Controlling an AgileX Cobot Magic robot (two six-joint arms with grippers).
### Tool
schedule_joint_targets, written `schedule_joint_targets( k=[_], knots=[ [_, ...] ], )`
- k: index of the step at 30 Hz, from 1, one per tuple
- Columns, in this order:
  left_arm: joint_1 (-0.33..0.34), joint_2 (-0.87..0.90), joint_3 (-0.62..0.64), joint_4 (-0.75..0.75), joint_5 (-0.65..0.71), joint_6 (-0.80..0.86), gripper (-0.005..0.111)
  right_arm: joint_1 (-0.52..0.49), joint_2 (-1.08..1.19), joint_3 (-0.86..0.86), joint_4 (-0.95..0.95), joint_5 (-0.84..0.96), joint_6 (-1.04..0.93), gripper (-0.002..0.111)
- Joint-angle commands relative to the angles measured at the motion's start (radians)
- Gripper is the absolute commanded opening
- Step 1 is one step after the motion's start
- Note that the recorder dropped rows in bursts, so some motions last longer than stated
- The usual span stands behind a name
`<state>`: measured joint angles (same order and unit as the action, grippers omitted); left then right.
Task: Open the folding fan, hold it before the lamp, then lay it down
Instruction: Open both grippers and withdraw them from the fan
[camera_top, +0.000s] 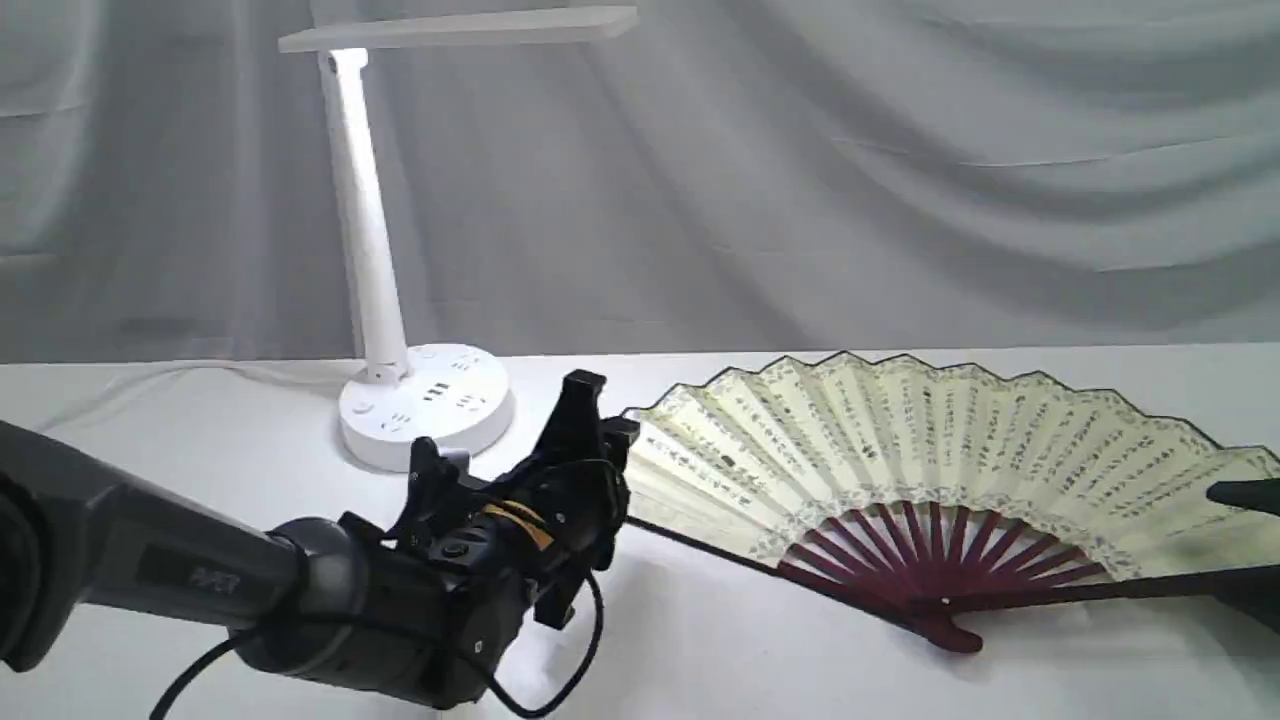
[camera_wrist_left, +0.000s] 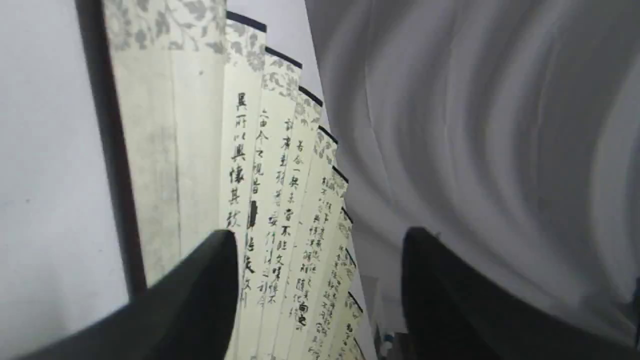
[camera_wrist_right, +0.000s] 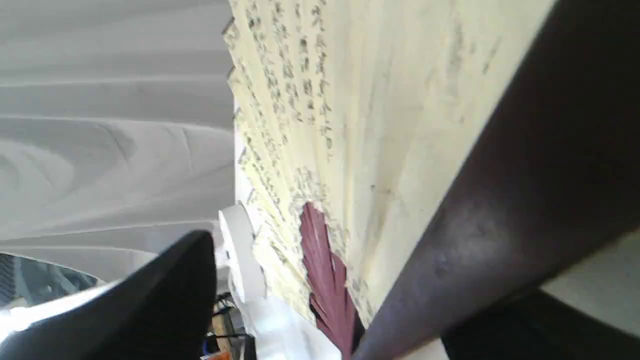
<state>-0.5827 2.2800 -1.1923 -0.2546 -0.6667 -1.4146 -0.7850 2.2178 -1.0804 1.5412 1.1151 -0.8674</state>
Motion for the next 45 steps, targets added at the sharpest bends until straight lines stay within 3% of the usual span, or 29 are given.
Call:
schedule_joint_targets(
  k=[1, 13, 19, 23, 30, 33, 38, 45],
  knots=[
    [0.007, -0.053, -0.005, 0.022, 0.070, -0.008, 0.050, -0.005, -0.054, 0.001, -0.137, -0.038, 0.065, 0.063],
    [0.013, -0.220, -0.005, 0.034, 0.555, 0.032, 0.050, -0.005, -0.271, 0.001, -0.472, -0.242, 0.197, 0.063],
    [0.013, -0.290, -0.005, 0.034, 0.773, 0.216, 0.050, -0.005, -0.349, 0.001, -0.776, -0.295, 0.366, 0.063],
    [0.013, -0.334, -0.005, 0.034, 0.876, 0.357, 0.050, 0.018, -0.397, 0.003, -0.835, -0.258, 0.371, 0.063],
    [0.014, -0.357, -0.043, 0.034, 1.168, 0.642, 0.049, 0.179, -0.519, 0.003, -0.907, -0.240, 0.371, 0.055],
    [0.014, -0.360, -0.059, 0.034, 1.268, 0.745, 0.039, 0.266, -0.572, 0.003, -0.959, -0.240, 0.371, 0.053],
    [0.015, -0.362, -0.117, 0.030, 1.465, 0.996, 0.000, 0.423, -0.631, 0.003, -1.062, -0.246, 0.377, 0.049],
    [0.061, -0.450, -0.127, 0.038, 1.543, 1.172, 0.000, 0.543, -0.645, 0.003, -1.176, -0.194, 0.441, 0.043]
  ],
)
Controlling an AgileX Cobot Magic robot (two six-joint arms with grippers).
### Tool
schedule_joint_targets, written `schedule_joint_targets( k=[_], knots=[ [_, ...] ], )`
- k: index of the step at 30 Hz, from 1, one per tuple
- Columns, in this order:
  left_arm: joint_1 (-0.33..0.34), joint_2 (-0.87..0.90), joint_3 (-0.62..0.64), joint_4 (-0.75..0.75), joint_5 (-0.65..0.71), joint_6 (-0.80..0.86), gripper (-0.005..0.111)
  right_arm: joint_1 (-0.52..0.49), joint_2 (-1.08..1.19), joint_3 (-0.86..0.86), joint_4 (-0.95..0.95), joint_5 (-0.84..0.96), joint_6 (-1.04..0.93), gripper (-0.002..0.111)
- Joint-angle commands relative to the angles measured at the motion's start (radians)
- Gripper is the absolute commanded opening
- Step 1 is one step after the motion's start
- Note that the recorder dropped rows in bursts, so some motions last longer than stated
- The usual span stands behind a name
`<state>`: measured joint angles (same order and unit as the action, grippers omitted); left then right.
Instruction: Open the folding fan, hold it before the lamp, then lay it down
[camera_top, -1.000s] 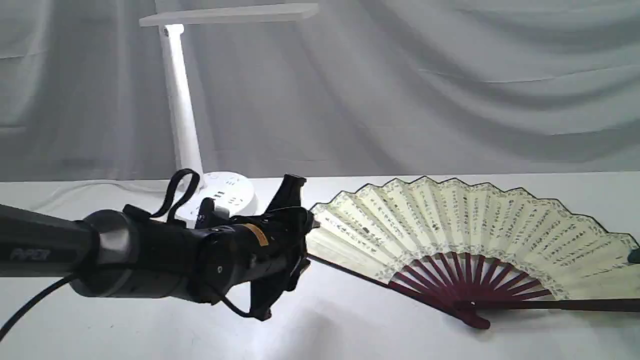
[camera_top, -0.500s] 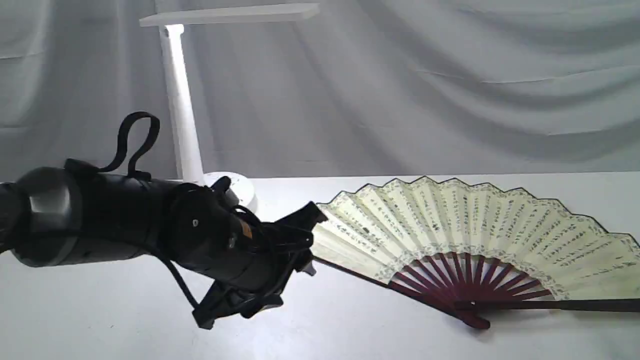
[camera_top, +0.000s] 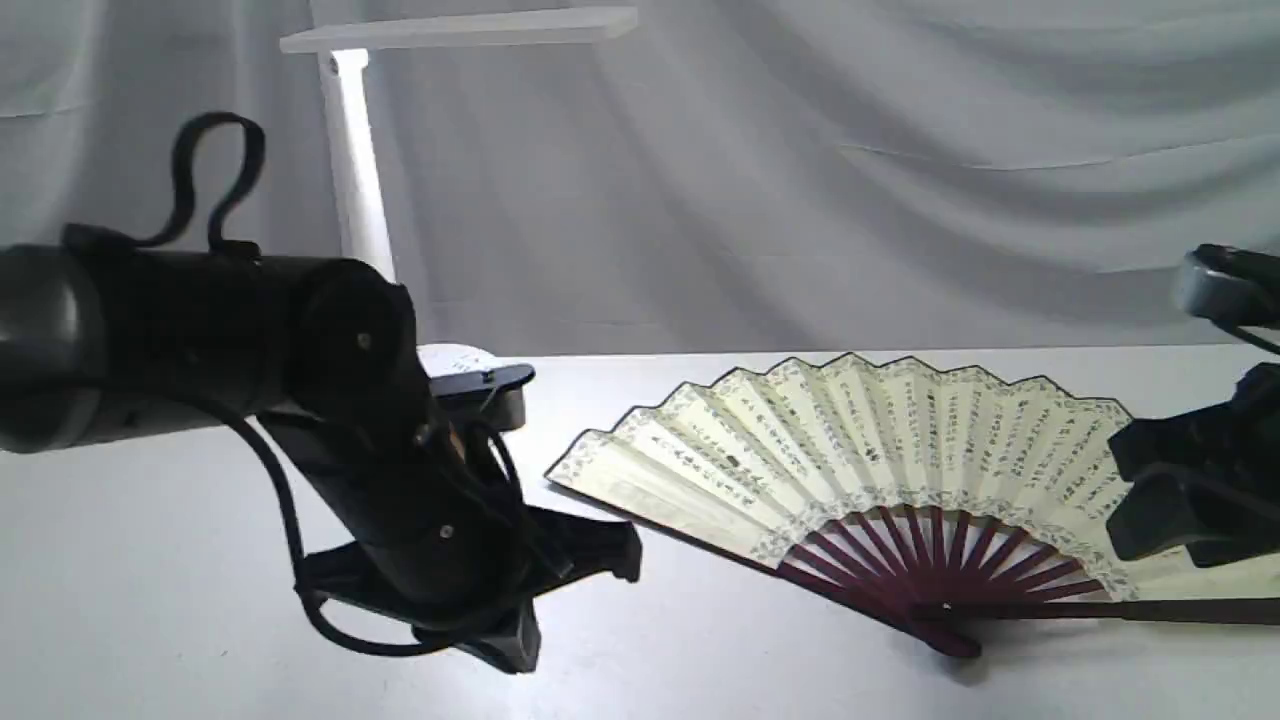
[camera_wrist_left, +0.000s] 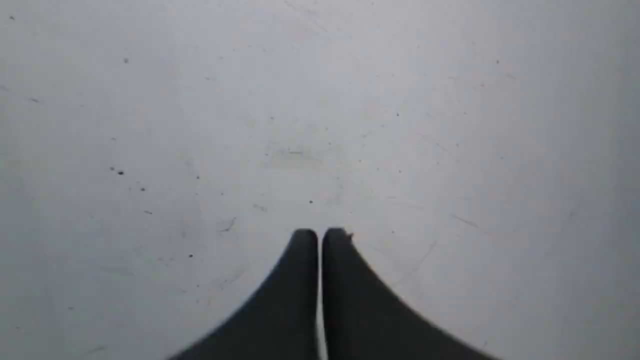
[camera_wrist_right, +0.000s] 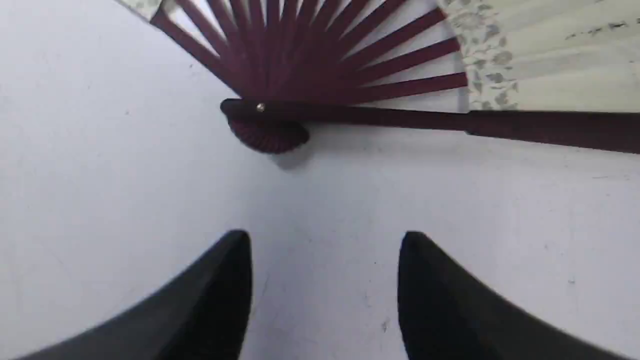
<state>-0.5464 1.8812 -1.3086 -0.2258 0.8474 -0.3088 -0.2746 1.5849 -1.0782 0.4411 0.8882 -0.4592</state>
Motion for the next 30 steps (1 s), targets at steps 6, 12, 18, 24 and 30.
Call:
schedule_joint_targets(
  k=[6, 12, 18, 24, 30],
  knots=[
    [0.142, -0.090, -0.007, 0.010, 0.171, 0.213, 0.000, 0.087, -0.013, 0.000, -0.297, 0.088, 0.278, 0.039],
    [0.290, -0.096, -0.005, 0.173, 0.305, 0.186, 0.000, 0.101, -0.013, 0.000, -0.405, 0.108, 0.354, 0.039],
    [0.375, -0.101, 0.007, 0.240, 0.357, 0.232, 0.000, 0.101, -0.011, 0.000, -0.363, 0.110, 0.366, 0.039],
    [0.480, -0.101, 0.065, 0.214, 0.310, 0.319, 0.000, 0.081, -0.011, 0.000, -0.390, 0.095, 0.382, 0.030],
    [0.562, -0.111, 0.066, 0.202, 0.320, 0.340, 0.000, 0.051, -0.011, 0.000, -0.401, 0.065, 0.382, 0.007]
  ],
)
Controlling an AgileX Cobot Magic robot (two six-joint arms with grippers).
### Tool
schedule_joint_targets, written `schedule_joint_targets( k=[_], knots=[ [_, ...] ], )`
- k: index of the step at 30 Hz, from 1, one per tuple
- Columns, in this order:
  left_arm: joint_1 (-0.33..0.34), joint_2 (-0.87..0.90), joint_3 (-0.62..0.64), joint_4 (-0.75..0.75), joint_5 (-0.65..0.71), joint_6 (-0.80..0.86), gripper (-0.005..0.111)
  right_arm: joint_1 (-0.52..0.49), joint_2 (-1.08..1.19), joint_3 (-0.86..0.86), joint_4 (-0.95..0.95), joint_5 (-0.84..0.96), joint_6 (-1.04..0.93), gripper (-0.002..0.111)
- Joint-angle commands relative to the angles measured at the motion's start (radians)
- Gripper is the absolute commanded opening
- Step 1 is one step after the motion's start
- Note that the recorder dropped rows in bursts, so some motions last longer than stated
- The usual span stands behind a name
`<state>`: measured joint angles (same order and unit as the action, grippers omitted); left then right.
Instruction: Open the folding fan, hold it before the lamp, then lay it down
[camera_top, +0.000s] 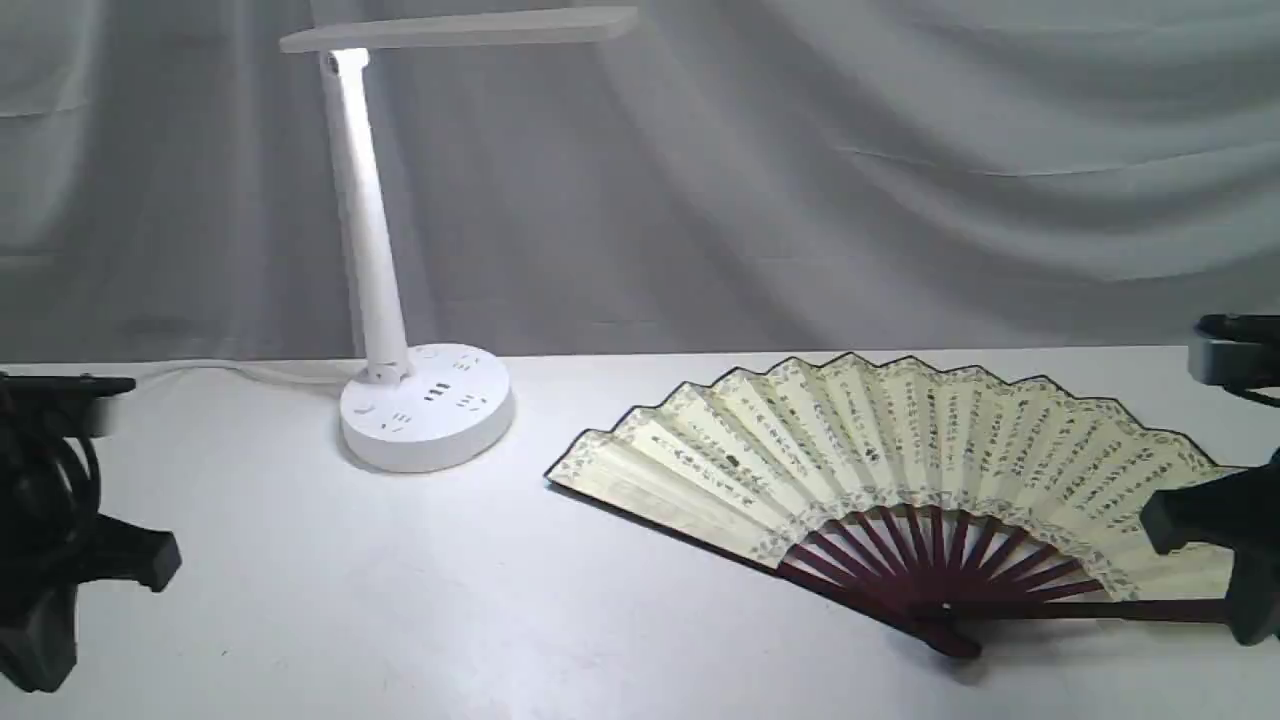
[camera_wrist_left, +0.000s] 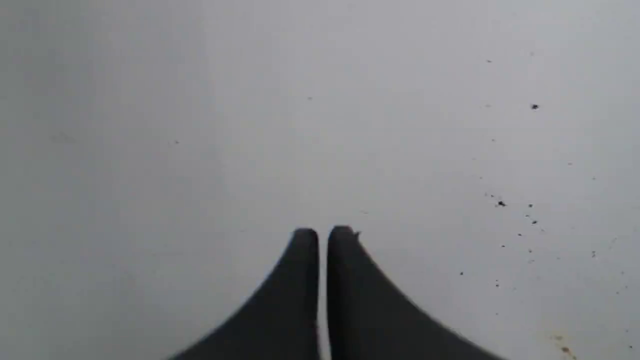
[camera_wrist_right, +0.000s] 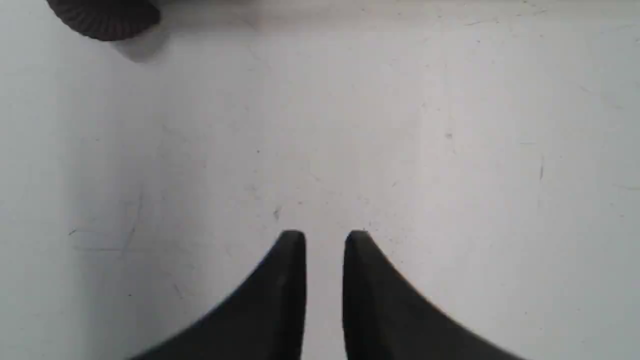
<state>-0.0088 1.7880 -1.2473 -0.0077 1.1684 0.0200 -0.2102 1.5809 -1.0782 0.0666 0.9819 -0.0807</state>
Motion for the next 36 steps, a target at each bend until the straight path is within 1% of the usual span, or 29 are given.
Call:
schedule_joint_targets(
  k=[1, 2, 5, 8, 11, 13, 16, 18, 20, 25, 36],
  knots=[
    [0.030, -0.018, 0.005, -0.009, 0.013, 0.015, 0.000, -0.013, -0.007, 0.000, -0.042, -0.031, 0.003, 0.003],
    [0.031, -0.018, 0.005, 0.002, 0.021, 0.015, 0.000, -0.013, -0.007, 0.000, -0.053, -0.031, 0.003, 0.000],
    [0.031, -0.021, 0.005, 0.025, 0.011, 0.015, 0.000, -0.011, -0.007, 0.000, -0.057, -0.031, 0.003, 0.000],
    [0.031, -0.033, 0.005, -0.003, -0.015, 0.015, 0.000, -0.009, -0.007, 0.000, -0.067, -0.031, -0.012, 0.000],
    [0.031, -0.057, 0.005, 0.008, -0.024, 0.015, 0.000, -0.009, -0.007, 0.000, -0.067, -0.025, -0.020, 0.000],
    [0.031, -0.075, 0.005, 0.027, -0.034, 0.015, 0.000, -0.009, -0.009, 0.000, -0.067, -0.025, -0.020, 0.000],
    [0.031, -0.117, 0.008, 0.026, -0.030, 0.012, 0.000, -0.009, -0.035, 0.000, -0.067, -0.025, -0.019, 0.000],
    [0.031, -0.157, 0.020, 0.008, -0.051, 0.010, 0.000, -0.009, -0.069, 0.000, -0.067, -0.019, -0.019, 0.000],
    [0.031, -0.200, 0.040, -0.004, -0.073, 0.010, 0.000, -0.009, -0.112, 0.000, -0.067, -0.017, -0.019, 0.000],
    [0.031, -0.321, 0.085, 0.008, -0.067, 0.040, 0.000, -0.009, -0.257, 0.000, -0.067, -0.008, -0.031, 0.000],
    [0.031, -0.648, 0.132, 0.008, -0.083, 0.042, 0.000, -0.009, -0.678, 0.000, -0.067, 0.034, -0.053, 0.000]
  ],
)
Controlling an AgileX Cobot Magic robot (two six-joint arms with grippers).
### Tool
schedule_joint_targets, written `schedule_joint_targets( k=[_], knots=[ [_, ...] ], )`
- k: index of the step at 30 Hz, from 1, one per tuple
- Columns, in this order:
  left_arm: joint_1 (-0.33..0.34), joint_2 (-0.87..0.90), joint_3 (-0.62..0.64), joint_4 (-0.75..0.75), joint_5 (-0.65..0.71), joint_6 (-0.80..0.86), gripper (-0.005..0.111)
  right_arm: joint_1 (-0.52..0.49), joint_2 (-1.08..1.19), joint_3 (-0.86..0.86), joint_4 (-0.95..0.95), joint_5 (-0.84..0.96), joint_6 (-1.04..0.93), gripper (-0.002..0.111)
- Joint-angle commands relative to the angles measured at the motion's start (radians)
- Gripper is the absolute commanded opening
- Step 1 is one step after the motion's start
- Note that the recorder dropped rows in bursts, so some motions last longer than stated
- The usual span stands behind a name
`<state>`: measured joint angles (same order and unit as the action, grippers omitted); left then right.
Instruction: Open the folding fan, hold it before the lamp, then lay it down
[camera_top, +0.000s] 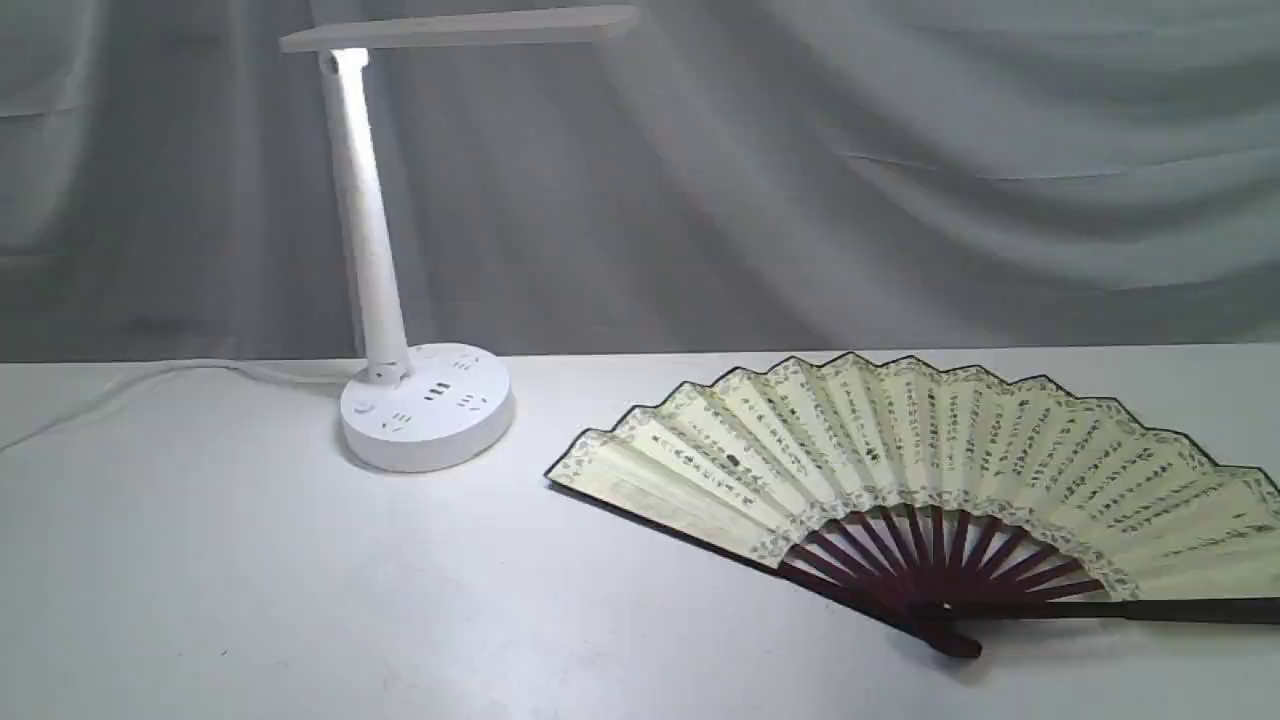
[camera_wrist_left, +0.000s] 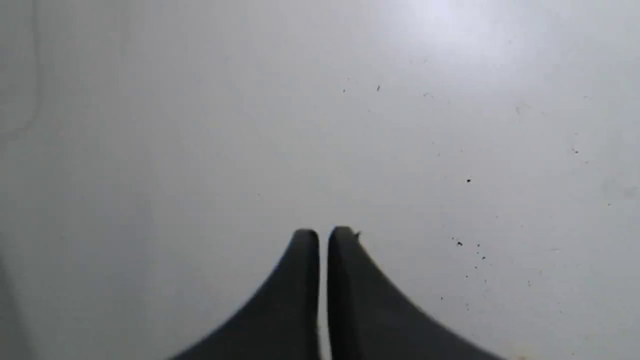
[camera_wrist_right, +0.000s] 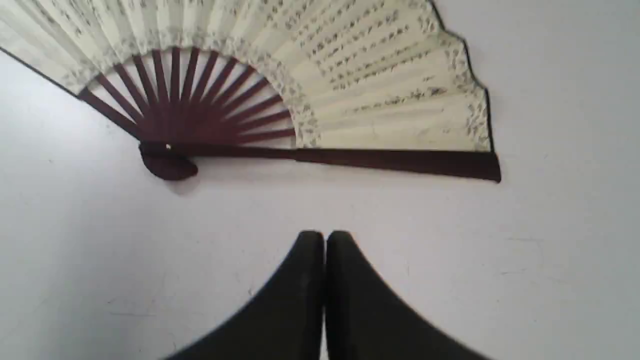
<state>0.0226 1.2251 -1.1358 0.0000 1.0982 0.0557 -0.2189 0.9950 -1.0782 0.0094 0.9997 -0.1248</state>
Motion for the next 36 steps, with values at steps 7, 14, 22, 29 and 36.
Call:
schedule_joint_targets(
  k=[7, 14, 22, 29, 36],
  knots=[
    [0.000, -0.333, 0.074, -0.007, -0.024, -0.007, 0.000, 0.000, -0.316, 0.000, -0.009, 0.118, -0.009, 0.000],
    [0.000, -0.614, 0.124, -0.012, -0.026, -0.056, 0.000, 0.000, -0.505, 0.000, -0.009, 0.190, -0.009, 0.000],
    [0.000, -0.849, 0.124, 0.011, -0.021, -0.056, 0.000, 0.010, -0.706, 0.000, -0.003, 0.221, -0.003, 0.000],
    [0.000, -1.000, 0.124, 0.007, 0.076, -0.108, 0.000, 0.010, -0.873, 0.000, -0.025, 0.221, 0.000, 0.000],
    [-0.017, -1.157, 0.124, 0.012, 0.123, -0.108, 0.000, 0.010, -0.995, 0.000, -0.059, 0.221, 0.003, 0.000]
  ],
)
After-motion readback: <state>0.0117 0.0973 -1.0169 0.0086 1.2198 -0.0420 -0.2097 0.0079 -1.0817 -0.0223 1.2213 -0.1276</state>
